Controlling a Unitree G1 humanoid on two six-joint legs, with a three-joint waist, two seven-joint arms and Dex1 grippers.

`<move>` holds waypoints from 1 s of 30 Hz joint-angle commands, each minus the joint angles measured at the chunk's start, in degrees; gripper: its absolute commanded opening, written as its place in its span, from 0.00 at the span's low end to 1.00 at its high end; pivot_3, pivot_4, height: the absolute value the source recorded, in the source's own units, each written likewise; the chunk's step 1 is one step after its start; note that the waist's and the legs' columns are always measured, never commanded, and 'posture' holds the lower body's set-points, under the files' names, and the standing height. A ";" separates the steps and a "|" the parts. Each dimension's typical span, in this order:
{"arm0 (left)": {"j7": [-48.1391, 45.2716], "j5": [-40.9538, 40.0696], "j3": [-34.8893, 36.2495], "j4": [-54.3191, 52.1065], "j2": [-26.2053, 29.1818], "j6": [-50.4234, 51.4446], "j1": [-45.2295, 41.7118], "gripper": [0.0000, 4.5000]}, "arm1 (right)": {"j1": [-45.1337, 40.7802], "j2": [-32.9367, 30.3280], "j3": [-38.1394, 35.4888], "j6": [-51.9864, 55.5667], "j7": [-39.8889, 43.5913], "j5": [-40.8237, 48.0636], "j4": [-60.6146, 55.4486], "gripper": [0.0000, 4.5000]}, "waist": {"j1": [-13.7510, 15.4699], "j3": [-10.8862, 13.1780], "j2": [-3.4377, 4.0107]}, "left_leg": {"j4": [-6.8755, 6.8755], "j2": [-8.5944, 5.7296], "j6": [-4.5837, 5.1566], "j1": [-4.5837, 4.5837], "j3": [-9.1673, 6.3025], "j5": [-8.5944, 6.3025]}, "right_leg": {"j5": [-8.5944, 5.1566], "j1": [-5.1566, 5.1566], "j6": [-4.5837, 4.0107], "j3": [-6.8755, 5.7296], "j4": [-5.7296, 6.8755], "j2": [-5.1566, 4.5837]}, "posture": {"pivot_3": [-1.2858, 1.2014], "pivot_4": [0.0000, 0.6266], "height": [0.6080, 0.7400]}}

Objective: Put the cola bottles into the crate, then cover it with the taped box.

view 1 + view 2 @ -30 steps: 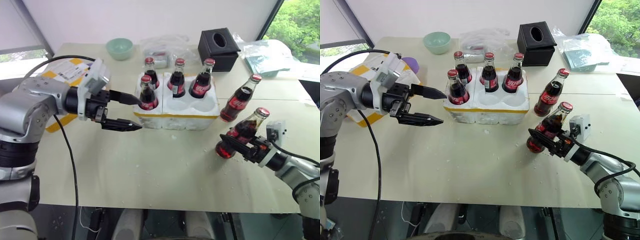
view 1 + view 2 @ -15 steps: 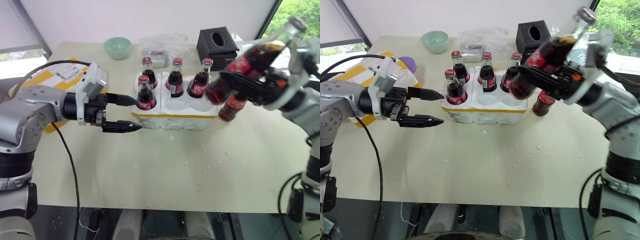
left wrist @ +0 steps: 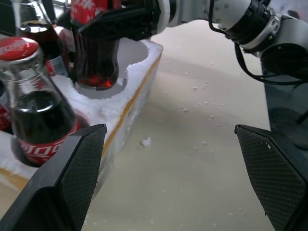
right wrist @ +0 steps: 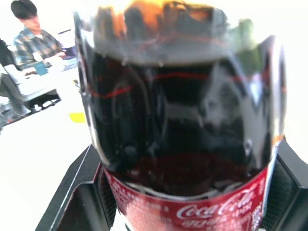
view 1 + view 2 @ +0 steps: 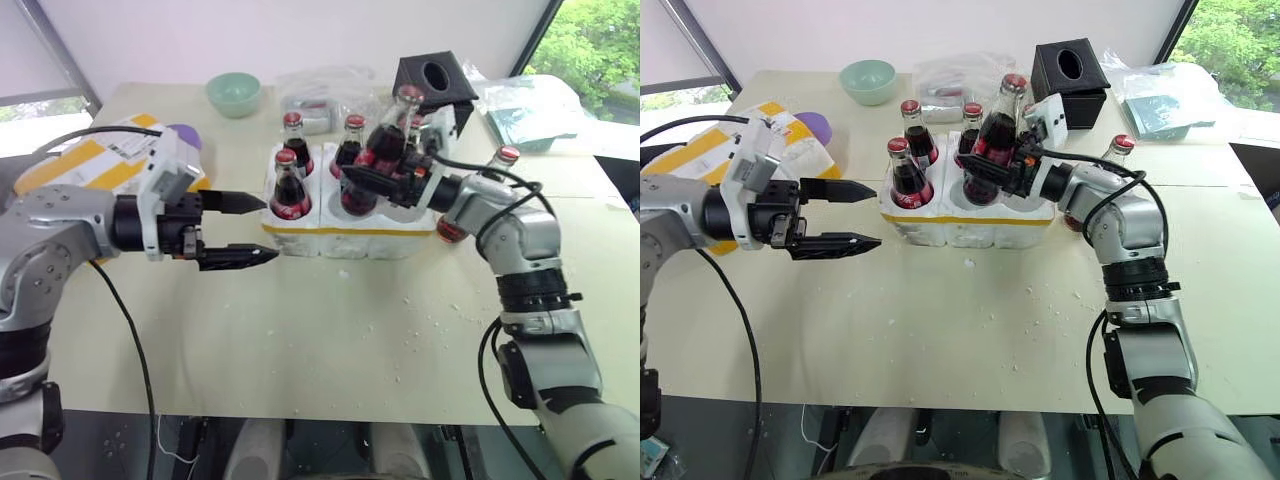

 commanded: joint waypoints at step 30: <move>3.76 0.43 -0.91 2.28 -1.92 -3.98 -2.99 1.00 | 12.19 -8.03 -10.15 8.48 2.18 -1.33 -20.61 0.99 | 0.49 -0.02 -0.01 | -0.07 0.29 -0.11 0.24 -0.05 0.05 | 0.13 0.21 -0.23 0.05 -0.10 0.37 | 0.52 0.24 0.98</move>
